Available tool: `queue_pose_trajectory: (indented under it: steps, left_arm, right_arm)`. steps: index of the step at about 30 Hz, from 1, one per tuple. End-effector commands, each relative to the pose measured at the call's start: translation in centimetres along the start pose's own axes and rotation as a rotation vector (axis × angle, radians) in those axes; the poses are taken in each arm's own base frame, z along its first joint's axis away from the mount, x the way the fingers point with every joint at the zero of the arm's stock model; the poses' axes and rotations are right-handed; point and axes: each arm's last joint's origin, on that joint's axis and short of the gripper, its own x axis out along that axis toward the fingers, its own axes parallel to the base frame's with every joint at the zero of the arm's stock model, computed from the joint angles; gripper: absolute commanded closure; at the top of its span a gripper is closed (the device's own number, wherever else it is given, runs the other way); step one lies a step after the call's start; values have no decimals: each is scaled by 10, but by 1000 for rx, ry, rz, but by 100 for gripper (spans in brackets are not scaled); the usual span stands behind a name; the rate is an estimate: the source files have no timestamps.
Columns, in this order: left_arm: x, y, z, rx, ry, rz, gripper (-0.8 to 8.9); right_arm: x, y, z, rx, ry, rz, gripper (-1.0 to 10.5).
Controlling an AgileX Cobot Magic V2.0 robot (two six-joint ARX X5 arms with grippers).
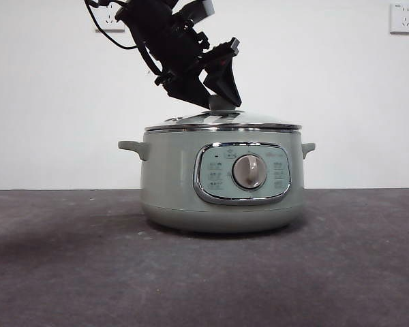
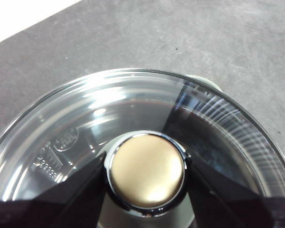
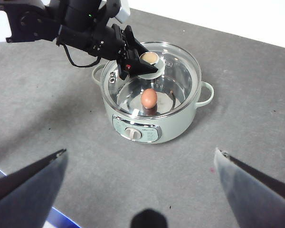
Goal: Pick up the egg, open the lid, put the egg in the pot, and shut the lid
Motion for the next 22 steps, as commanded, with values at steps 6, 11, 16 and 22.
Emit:
queue_pose_trajectory:
  steps: [6,11,16,22]
  left_arm:
    - [20,0,-11,-9,60,-12,821]
    - [20,-1,-11,-8,58,-17,809]
    - [19,0,-10,-17,60,-15,510]
    - [14,0,-2,-17,57,-14,366]
  right_arm:
    - [0,0,-3,11,28,0,415]
    - [0,0,-3,9,27,0,415]
    - [1,0,-3,9,28,0,415]
    - [1,0,-3,9,28,-1,415]
